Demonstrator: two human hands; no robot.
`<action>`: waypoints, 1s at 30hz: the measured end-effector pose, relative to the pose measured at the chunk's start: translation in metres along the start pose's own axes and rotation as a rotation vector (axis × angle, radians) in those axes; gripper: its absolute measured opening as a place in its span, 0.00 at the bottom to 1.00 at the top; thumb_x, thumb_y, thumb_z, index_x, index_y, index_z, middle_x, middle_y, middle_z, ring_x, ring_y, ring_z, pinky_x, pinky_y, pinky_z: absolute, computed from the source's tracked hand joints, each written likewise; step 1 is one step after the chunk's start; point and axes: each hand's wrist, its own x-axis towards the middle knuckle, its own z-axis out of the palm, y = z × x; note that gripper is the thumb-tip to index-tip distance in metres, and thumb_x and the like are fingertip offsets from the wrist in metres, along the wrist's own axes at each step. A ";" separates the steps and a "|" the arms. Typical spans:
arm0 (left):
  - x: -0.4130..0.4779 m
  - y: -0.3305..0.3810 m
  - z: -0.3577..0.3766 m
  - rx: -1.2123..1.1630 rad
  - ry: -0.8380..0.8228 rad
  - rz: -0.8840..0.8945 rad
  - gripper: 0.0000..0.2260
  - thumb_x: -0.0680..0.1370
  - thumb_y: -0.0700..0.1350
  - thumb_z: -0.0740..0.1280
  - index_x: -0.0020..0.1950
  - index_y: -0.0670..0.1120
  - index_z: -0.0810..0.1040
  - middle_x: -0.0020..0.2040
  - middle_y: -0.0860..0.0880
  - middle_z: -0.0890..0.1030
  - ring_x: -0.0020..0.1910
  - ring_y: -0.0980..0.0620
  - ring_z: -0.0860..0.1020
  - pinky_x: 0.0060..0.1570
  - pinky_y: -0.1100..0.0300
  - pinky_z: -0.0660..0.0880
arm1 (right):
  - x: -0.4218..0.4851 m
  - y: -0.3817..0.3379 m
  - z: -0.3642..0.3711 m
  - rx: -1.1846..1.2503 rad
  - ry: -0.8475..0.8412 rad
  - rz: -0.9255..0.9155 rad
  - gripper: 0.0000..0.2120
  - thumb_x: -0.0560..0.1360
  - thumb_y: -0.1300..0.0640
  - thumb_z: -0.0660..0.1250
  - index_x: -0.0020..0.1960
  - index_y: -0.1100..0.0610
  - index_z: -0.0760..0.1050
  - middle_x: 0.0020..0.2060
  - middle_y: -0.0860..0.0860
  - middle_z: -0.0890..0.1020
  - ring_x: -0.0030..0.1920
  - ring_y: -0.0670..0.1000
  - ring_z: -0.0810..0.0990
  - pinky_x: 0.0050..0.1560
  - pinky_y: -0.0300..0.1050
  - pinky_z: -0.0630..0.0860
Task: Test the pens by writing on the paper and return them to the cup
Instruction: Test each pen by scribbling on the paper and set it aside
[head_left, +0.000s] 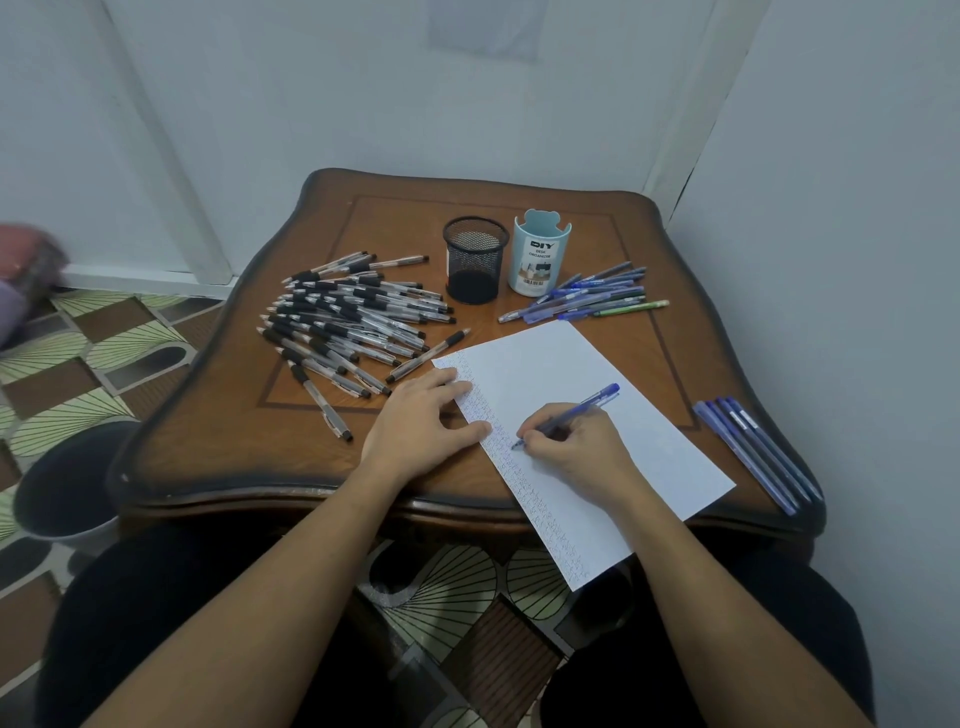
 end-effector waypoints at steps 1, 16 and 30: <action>0.000 0.000 0.000 0.001 -0.001 -0.003 0.30 0.74 0.66 0.66 0.74 0.56 0.68 0.76 0.56 0.63 0.75 0.52 0.59 0.73 0.50 0.57 | 0.000 0.000 0.000 -0.003 -0.003 0.001 0.07 0.73 0.65 0.70 0.39 0.58 0.84 0.34 0.50 0.83 0.36 0.41 0.77 0.35 0.33 0.72; 0.000 0.001 0.000 0.006 -0.002 -0.007 0.30 0.74 0.66 0.65 0.73 0.57 0.68 0.76 0.56 0.63 0.75 0.53 0.59 0.73 0.50 0.57 | 0.000 0.004 -0.001 -0.007 0.046 0.040 0.06 0.74 0.63 0.70 0.40 0.57 0.84 0.35 0.48 0.83 0.39 0.42 0.78 0.33 0.31 0.71; -0.001 0.001 -0.001 0.007 -0.006 -0.009 0.30 0.74 0.66 0.65 0.74 0.56 0.68 0.76 0.56 0.63 0.75 0.52 0.59 0.73 0.50 0.57 | -0.001 0.004 -0.001 -0.009 0.030 0.029 0.07 0.73 0.64 0.70 0.40 0.56 0.84 0.35 0.48 0.84 0.37 0.40 0.78 0.34 0.32 0.71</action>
